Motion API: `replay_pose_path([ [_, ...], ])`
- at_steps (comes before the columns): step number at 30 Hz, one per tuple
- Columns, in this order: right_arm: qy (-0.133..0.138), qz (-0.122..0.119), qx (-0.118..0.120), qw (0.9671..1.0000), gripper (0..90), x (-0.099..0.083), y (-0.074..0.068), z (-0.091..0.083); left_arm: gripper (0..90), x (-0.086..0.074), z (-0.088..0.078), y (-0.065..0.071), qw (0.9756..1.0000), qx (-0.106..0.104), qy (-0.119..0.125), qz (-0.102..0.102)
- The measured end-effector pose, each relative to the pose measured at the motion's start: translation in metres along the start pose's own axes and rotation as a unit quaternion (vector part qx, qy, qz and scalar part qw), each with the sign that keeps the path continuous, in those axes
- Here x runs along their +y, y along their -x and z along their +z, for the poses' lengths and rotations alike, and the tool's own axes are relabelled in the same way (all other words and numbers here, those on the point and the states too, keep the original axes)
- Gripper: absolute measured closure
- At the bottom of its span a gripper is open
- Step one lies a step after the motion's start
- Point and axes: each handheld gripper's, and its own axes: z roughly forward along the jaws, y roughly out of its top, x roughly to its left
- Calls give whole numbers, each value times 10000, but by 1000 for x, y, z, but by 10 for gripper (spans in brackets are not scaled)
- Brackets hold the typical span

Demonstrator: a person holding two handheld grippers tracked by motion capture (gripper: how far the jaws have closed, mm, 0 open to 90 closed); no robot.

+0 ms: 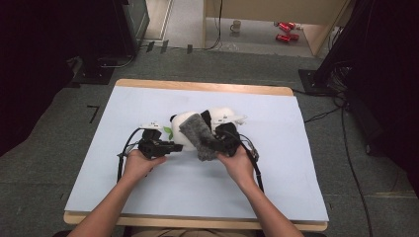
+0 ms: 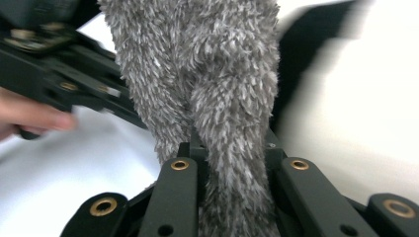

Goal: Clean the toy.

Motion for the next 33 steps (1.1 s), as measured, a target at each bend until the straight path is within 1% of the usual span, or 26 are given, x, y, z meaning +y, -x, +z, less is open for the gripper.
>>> replay_pose_path([
  [1,30,87,59,9999,777,-1,6,-3,764,1,-1,-2,10000,-1,36,19],
  [3,104,333,181,9992,777,-1,14,-10,764,2,-3,-5,9999,8,37,103],
  [5,113,352,157,9992,777,-1,17,-14,764,3,-4,-10,10000,16,-13,88],
  [8,98,398,191,9990,776,-3,20,-17,763,5,-5,-16,9999,10,-65,92],
  [11,118,445,168,9988,776,-6,23,-20,760,7,-5,-19,9999,-4,-95,125],
  [14,136,470,130,9987,775,-8,27,-24,759,8,-5,-21,9999,-35,-112,109],
  [19,161,550,20,9984,774,-11,34,-30,749,9,-3,-22,9998,-129,-108,69],
  [25,167,621,-146,9978,773,-14,43,-40,748,9,-3,-21,9998,-108,-100,104],
  [27,158,627,-225,9977,774,-14,45,-43,748,9,-3,-22,9999,-105,-103,87],
  [30,97,620,-461,9970,781,-11,49,-51,748,9,-4,-22,9998,-78,-157,81],
  [31,78,652,-534,9964,783,-10,51,-54,748,9,-5,-22,9997,-47,-202,89],
  [33,175,793,-664,9945,785,-8,58,-62,749,9,-7,-23,9996,0,-281,86],
])
